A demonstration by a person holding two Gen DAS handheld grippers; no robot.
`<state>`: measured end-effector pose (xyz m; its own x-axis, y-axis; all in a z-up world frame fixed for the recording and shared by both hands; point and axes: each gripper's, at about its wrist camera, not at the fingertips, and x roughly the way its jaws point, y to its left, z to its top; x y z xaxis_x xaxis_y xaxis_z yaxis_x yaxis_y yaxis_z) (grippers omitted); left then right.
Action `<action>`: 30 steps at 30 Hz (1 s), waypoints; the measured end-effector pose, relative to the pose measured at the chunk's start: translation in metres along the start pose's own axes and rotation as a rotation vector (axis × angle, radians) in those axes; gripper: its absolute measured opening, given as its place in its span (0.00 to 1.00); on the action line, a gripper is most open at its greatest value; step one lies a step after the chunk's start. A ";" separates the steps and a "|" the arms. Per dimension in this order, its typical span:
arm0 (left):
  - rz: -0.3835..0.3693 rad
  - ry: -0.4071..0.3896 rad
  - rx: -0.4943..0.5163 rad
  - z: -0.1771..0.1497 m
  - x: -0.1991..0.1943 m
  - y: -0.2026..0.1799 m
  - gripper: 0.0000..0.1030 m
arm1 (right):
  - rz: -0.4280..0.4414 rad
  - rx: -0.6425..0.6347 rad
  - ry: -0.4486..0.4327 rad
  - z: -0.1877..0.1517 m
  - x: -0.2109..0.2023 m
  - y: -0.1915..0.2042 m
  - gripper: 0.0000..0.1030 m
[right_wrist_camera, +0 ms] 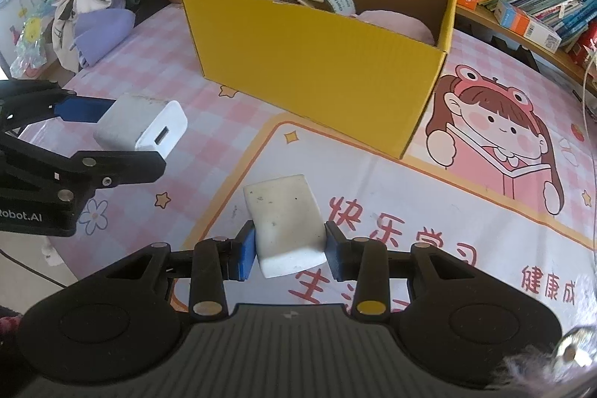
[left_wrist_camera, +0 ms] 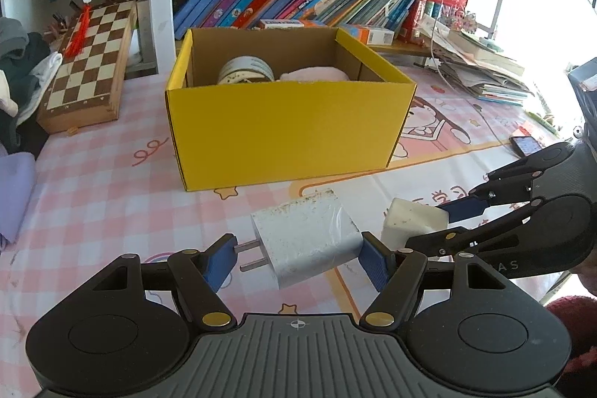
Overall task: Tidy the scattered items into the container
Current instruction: 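Carry the plug charger with the left tool while the right tool carries the square charger over the box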
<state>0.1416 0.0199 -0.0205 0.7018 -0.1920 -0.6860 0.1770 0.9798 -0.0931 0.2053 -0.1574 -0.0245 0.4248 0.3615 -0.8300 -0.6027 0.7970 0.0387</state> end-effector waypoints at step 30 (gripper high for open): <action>0.045 -0.227 0.093 0.124 0.003 0.013 0.69 | -0.029 -0.070 -0.264 0.115 -0.052 -0.060 0.34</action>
<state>0.2315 0.0251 0.0663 0.8457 -0.1661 -0.5072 0.1974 0.9803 0.0082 0.2973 -0.1682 0.0799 0.5981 0.4599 -0.6563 -0.6291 0.7768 -0.0291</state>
